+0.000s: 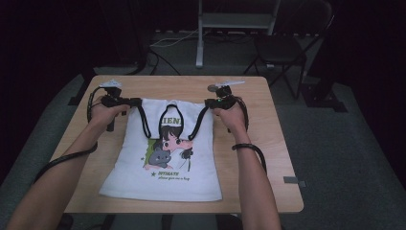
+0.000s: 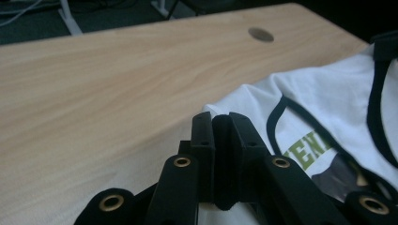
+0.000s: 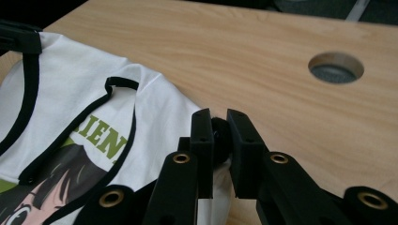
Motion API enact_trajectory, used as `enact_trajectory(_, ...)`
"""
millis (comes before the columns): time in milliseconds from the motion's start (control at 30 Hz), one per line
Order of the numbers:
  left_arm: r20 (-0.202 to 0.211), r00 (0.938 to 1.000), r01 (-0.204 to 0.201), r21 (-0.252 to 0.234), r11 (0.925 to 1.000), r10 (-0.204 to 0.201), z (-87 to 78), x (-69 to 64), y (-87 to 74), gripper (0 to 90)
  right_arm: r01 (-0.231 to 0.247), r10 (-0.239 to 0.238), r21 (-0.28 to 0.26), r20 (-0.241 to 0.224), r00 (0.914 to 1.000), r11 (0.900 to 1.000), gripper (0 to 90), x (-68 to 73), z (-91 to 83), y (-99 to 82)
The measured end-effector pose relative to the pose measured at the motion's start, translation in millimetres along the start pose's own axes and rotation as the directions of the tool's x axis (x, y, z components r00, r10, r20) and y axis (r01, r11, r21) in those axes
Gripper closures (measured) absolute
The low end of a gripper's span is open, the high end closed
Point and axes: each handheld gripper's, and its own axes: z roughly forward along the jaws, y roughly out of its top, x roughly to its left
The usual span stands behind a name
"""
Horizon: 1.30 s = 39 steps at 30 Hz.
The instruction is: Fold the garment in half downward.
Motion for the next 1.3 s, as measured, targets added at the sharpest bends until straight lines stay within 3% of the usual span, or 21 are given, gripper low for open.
enact_trajectory(100, 0.003, 1.0, -0.002, -0.02, 0.9998, 0.002, -5.1, -1.1, 4.5, 81.2, -0.005, 0.005, -0.042, -0.012, 0.9999, 0.9991, 81.7, 0.5, -4.2, 3.4)
enact_trajectory(200, 0.002, 1.0, 0.006, -0.032, 0.9995, -0.006, -7.5, 0.0, 8.2, 81.2, -0.003, 0.003, -0.038, -0.013, 0.9999, 0.9993, 81.7, 0.4, -4.8, 5.2)
enact_trajectory(367, -0.02, 0.9996, 0.019, -0.038, 0.9991, -0.02, -1.6, 1.3, 11.0, 81.2, -0.006, 0.006, -0.034, -0.001, 1.0, 0.9994, 81.7, -1.8, 0.1, 10.4)
enact_trajectory(767, 0.001, 0.9997, 0.023, -0.081, 0.9965, -0.023, 9.3, -10.8, 19.1, 81.2, -0.025, 0.026, -0.076, 0.025, 0.9993, 0.9968, 81.5, -15.8, -5.1, 25.3)
enact_trajectory(933, -0.018, 0.9994, 0.026, -0.097, 0.9949, -0.028, 16.4, -12.7, 22.0, 81.2, -0.027, 0.031, -0.074, 0.049, 0.9983, 0.9969, 81.2, -25.1, -8.4, 29.4)
enact_trajectory(1300, -0.039, 0.9991, 0.013, -0.082, 0.9965, -0.016, 10.4, -10.5, 22.0, 81.2, -0.03, 0.034, -0.076, 0.04, 0.9986, 0.9966, 81.2, -27.1, -1.6, 35.5)
